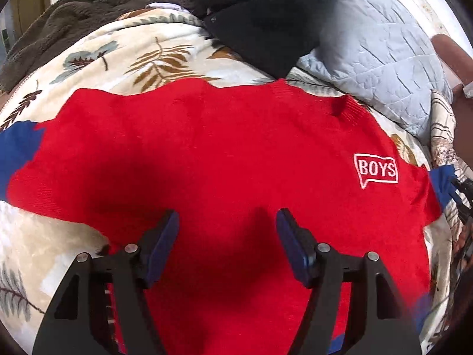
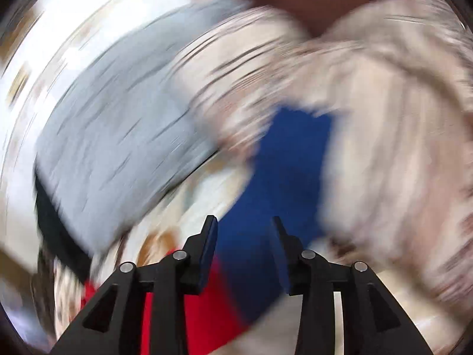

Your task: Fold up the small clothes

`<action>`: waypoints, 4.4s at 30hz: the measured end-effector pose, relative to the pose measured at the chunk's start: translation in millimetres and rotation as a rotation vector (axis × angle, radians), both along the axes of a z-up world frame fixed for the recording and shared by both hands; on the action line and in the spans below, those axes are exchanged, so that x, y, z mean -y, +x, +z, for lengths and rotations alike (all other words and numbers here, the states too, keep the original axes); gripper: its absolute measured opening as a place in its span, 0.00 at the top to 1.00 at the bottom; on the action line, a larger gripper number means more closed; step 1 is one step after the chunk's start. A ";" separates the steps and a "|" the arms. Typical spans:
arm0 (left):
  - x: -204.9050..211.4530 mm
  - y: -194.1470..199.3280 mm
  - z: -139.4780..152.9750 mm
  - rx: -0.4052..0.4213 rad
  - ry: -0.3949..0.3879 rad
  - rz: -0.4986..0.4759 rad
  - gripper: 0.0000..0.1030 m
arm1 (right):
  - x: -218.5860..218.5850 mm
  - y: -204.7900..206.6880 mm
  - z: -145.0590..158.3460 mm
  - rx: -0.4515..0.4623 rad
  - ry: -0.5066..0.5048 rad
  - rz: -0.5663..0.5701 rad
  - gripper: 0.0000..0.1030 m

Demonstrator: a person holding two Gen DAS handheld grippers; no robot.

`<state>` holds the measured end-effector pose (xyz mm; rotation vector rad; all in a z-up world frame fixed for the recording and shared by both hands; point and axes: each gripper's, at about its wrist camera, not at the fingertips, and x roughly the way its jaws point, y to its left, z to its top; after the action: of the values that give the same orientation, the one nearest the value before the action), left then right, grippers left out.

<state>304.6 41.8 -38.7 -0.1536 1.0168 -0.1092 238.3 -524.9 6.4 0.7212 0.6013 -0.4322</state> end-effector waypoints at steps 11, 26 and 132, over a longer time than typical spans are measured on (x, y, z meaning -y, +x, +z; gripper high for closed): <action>3.4 4.2 -3.6 0.008 -0.043 0.010 0.34 | 26.1 29.9 -7.8 -0.099 -0.176 -0.026 0.53; -3.3 14.0 -5.9 -0.007 -0.117 0.026 0.32 | 57.2 -7.7 21.3 -0.069 -0.221 -0.087 0.96; -41.8 9.9 -27.5 -0.193 -0.507 0.142 0.97 | -225.0 -36.3 -77.6 0.018 0.450 0.506 0.85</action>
<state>314.5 83.5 -66.2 -0.7081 1.1509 -0.2251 202.0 -299.9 -71.3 0.9607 0.8474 0.1875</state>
